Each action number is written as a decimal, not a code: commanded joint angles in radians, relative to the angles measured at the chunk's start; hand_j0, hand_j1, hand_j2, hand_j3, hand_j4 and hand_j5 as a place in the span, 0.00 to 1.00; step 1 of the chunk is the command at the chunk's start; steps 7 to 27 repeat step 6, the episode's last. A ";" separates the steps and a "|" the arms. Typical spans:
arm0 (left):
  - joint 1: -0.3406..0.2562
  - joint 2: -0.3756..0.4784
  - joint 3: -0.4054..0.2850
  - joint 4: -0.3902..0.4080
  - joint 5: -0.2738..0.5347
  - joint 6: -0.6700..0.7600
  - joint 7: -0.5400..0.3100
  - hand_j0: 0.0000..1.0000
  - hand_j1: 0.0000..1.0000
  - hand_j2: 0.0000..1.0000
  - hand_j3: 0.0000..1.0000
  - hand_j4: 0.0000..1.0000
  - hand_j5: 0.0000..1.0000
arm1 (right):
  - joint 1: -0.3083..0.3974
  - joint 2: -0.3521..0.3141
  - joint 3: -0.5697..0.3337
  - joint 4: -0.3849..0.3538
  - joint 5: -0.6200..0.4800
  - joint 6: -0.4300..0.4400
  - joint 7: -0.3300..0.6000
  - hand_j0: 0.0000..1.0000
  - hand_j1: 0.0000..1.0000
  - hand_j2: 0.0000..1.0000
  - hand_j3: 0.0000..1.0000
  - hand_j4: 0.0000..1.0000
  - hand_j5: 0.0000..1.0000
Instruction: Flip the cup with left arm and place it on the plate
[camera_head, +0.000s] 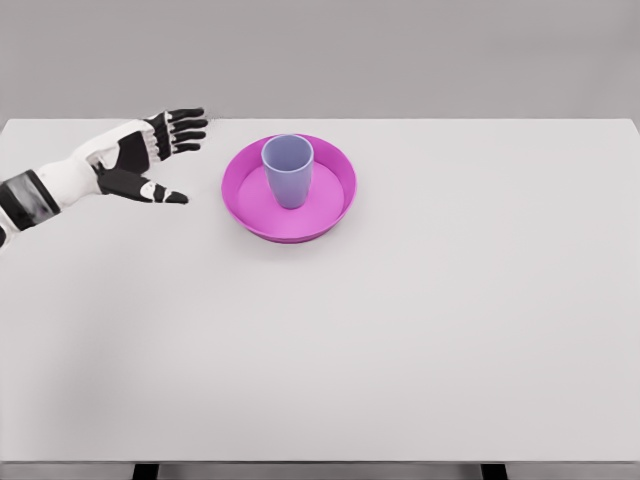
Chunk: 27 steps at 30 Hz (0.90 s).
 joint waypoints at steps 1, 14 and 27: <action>0.011 0.140 0.057 -0.173 0.009 -0.002 0.000 1.00 1.00 1.00 1.00 1.00 1.00 | 0.000 0.000 0.000 0.000 0.000 0.000 0.000 1.00 1.00 1.00 1.00 1.00 1.00; 0.091 0.207 0.118 -0.250 0.007 -0.046 0.000 1.00 1.00 1.00 1.00 1.00 1.00 | 0.000 0.000 0.000 0.000 0.000 0.000 0.000 1.00 1.00 1.00 1.00 1.00 1.00; 0.091 0.207 0.118 -0.250 0.007 -0.046 0.000 1.00 1.00 1.00 1.00 1.00 1.00 | 0.000 0.000 0.000 0.000 0.000 0.000 0.000 1.00 1.00 1.00 1.00 1.00 1.00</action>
